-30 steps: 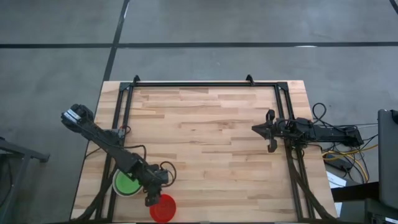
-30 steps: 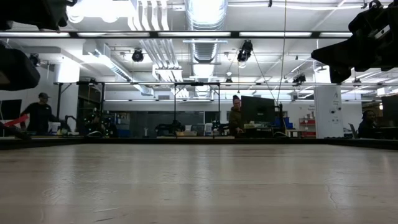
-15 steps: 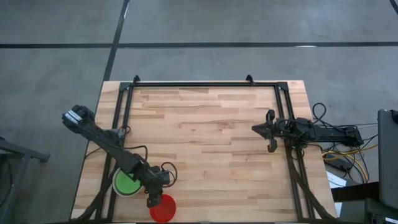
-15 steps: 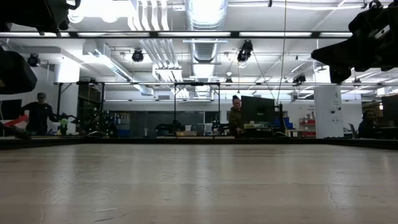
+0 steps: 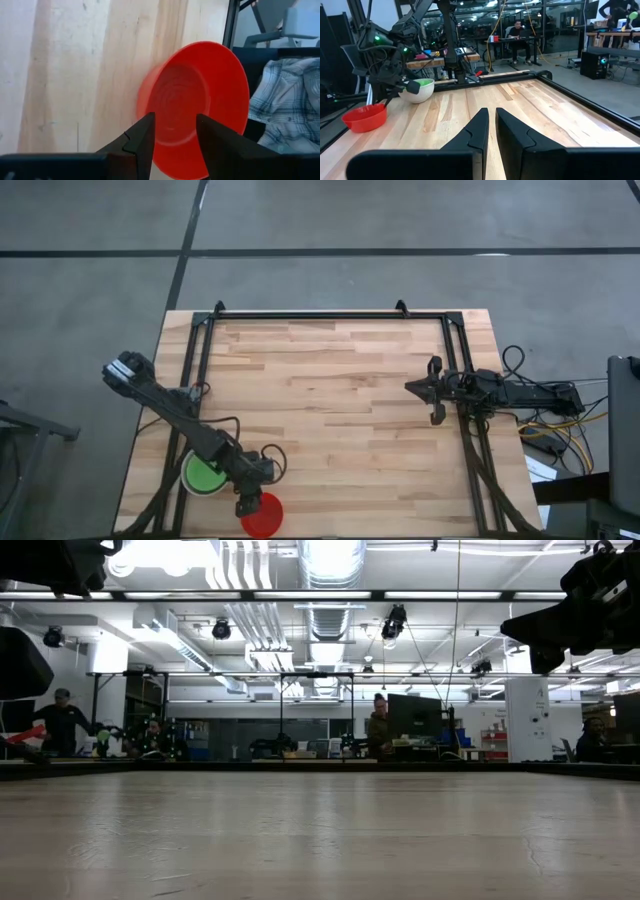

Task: Nest bowls inside each other
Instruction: Stack the red bowl on the green bowl

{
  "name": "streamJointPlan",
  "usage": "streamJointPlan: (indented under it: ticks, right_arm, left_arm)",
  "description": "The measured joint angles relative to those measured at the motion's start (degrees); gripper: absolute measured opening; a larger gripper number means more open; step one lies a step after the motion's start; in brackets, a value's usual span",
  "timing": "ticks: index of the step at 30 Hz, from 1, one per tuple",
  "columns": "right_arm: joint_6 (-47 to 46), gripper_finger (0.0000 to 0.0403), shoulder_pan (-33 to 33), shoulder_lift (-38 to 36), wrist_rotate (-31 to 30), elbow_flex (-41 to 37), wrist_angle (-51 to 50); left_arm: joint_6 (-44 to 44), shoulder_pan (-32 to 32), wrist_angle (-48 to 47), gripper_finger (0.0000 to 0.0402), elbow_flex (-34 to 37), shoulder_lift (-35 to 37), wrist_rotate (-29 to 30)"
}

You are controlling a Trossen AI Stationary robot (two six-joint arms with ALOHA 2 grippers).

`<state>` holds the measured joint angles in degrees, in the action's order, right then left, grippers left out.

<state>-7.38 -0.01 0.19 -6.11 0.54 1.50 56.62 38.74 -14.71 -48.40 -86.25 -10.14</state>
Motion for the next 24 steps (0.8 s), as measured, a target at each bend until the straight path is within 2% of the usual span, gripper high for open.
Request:
streamJointPlan:
  ticks: [24]
  right_arm:
    - [-0.04, 0.0034, -0.01, 0.00, 0.01, 0.00, 0.00]
  left_arm:
    - [1.07, 0.04, 4.15, 0.0147, -0.04, -3.94, -3.86]
